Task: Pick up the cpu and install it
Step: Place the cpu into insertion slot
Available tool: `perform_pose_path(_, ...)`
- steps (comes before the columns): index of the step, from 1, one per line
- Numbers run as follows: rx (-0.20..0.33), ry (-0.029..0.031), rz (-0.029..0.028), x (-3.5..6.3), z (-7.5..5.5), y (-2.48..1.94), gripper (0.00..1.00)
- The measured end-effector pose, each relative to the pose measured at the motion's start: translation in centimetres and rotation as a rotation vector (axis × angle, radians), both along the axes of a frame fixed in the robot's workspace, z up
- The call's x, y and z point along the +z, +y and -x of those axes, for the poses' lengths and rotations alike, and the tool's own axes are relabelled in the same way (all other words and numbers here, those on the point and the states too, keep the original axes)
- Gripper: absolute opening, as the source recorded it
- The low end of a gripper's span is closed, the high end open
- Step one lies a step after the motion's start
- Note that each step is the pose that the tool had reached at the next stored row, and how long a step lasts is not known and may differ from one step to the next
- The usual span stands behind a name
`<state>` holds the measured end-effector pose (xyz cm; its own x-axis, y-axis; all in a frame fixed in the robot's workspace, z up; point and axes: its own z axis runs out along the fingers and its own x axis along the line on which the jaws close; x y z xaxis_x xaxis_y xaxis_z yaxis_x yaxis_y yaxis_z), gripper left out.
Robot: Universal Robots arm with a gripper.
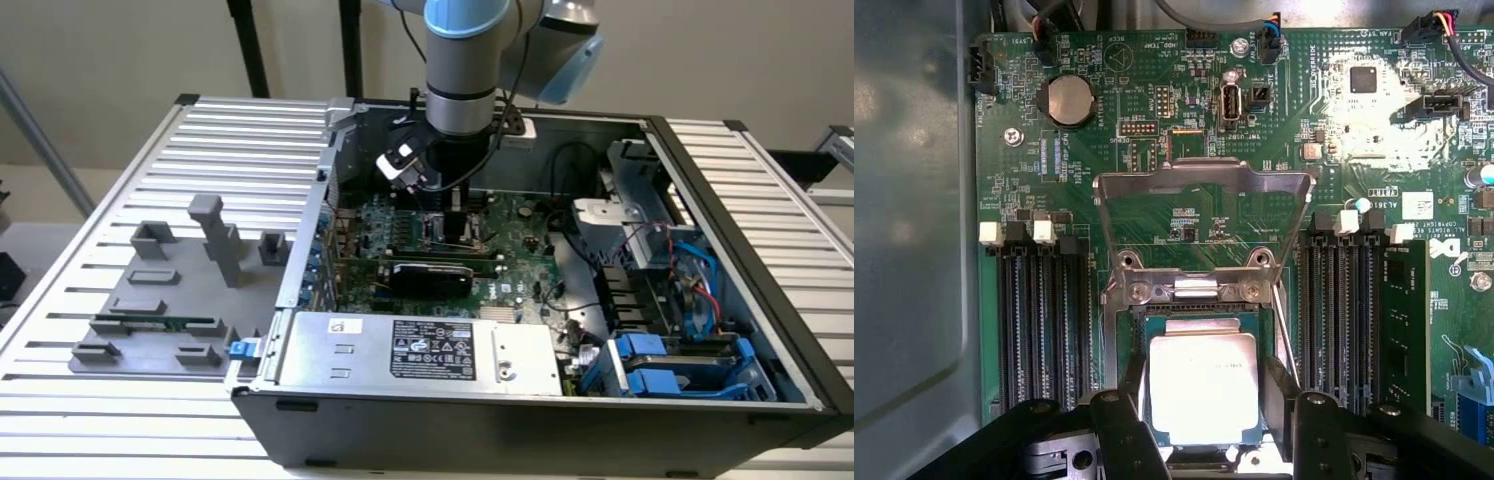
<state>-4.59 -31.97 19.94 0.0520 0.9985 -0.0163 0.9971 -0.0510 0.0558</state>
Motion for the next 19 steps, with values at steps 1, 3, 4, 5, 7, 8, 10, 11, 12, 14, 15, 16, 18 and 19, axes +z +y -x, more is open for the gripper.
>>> perform_pose_path(1, -0.001, -0.0002, 0.0001, -0.01, 0.0, 0.01, 0.55)
perform_pose_path(3, -0.002, -0.0006, 0.0002, -0.02, 0.0, 0.06, 0.55)
perform_pose_path(4, -0.003, -0.0008, 0.0002, -0.03, 0.0, 0.09, 0.55)
perform_pose_path(5, -0.003, -0.0011, 0.0003, -0.05, 0.0, 0.13, 0.55)
perform_pose_path(7, -0.003, -0.0021, 0.0002, -0.08, 0.0, 0.2, 0.55)
perform_pose_path(8, -0.004, -0.0026, 0.0001, -0.1, 0.0, 0.23, 0.55)
perform_pose_path(10, -0.004, -0.0037, 0.0005, -0.14, 0.0, 0.26, 0.55)
perform_pose_path(11, -0.004, -0.004, 0.0009, -0.14, 0.0, 0.27, 0.55)
perform_pose_path(12, -0.004, -0.0043, 0.0014, -0.15, 0.0, 0.27, 0.55)
perform_pose_path(14, -0.005, -0.0047, 0.0032, -0.17, 0.0, 0.28, 0.55)
perform_pose_path(15, -0.005, -0.0048, 0.0043, -0.18, 0.0, 0.28, 0.55)
perform_pose_path(16, -0.005, -0.0049, 0.0057, -0.19, 0.0, 0.28, 0.55)
perform_pose_path(18, -0.005, -0.0049, 0.0088, -0.2, 0.0, 0.28, 0.55)
perform_pose_path(19, -0.005, -0.0049, 0.0105, -0.2, 0.0, 0.28, 0.55)
